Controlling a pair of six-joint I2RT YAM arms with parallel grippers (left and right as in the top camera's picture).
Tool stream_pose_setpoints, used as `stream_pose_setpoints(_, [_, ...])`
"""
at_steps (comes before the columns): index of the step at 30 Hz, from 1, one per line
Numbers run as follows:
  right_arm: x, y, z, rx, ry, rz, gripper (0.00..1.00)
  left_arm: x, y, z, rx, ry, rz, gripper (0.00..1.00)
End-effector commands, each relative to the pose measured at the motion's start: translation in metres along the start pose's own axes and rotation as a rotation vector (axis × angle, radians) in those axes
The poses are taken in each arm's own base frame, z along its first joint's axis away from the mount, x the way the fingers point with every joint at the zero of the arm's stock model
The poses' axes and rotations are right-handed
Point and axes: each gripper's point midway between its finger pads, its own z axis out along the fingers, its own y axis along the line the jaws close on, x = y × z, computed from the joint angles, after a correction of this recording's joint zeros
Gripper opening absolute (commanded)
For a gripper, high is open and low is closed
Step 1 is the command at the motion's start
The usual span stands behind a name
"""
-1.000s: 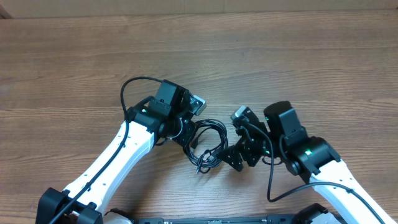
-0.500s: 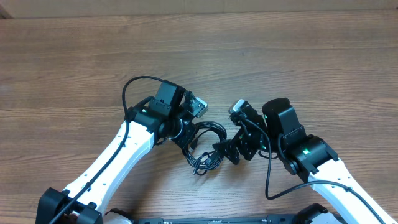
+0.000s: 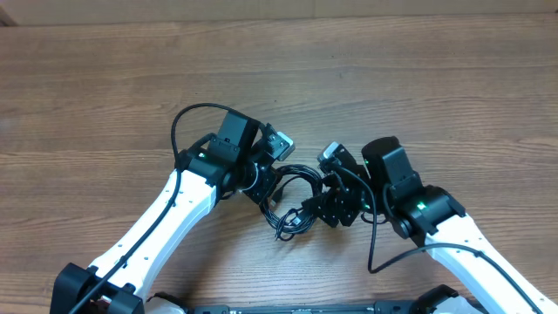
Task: Untangle cables
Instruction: 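Grasp the coil's right side with the right gripper, holding with left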
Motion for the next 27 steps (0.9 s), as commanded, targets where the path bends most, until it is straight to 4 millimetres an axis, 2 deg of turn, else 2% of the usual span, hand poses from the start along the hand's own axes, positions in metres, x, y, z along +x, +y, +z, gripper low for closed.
stream_pose_setpoints(1, [-0.007,-0.01,0.002,0.048,0.006,-0.004,0.71,-0.01,-0.01,-0.006,0.038,-0.041,-0.011,0.04])
stream_pose_setpoints(7, [0.0,-0.017,0.01,0.066,0.041,0.012,0.64,-0.012,-0.012,-0.006,0.051,-0.047,-0.018,0.04])
stream_pose_setpoints(10, [-0.001,-0.017,0.01,0.066,0.036,0.01,0.6,-0.012,-0.012,-0.006,0.051,-0.047,-0.017,0.04])
stream_pose_setpoints(14, [-0.004,-0.017,0.01,0.067,0.023,0.003,0.59,-0.012,-0.012,-0.006,0.048,-0.047,-0.017,0.04])
stream_pose_setpoints(16, [-0.006,-0.018,0.01,0.068,0.016,0.0,0.62,-0.01,-0.012,-0.006,0.049,-0.042,-0.019,0.04])
stream_pose_setpoints(18, [-0.009,-0.018,0.01,0.069,0.003,-0.006,0.77,-0.007,-0.012,-0.006,0.051,-0.029,-0.024,0.04])
stream_pose_setpoints(19, [-0.011,-0.018,0.01,0.071,-0.005,-0.011,0.8,-0.005,-0.013,-0.006,0.052,-0.02,-0.027,0.04])
stream_pose_setpoints(25, [-0.02,-0.032,0.009,0.153,-0.036,-0.029,0.79,-0.003,-0.012,-0.006,0.045,-0.012,-0.03,0.04])
stream_pose_setpoints(27, [-0.02,-0.034,0.008,0.164,-0.035,-0.029,0.75,-0.003,-0.012,-0.006,0.045,-0.013,-0.029,0.04])
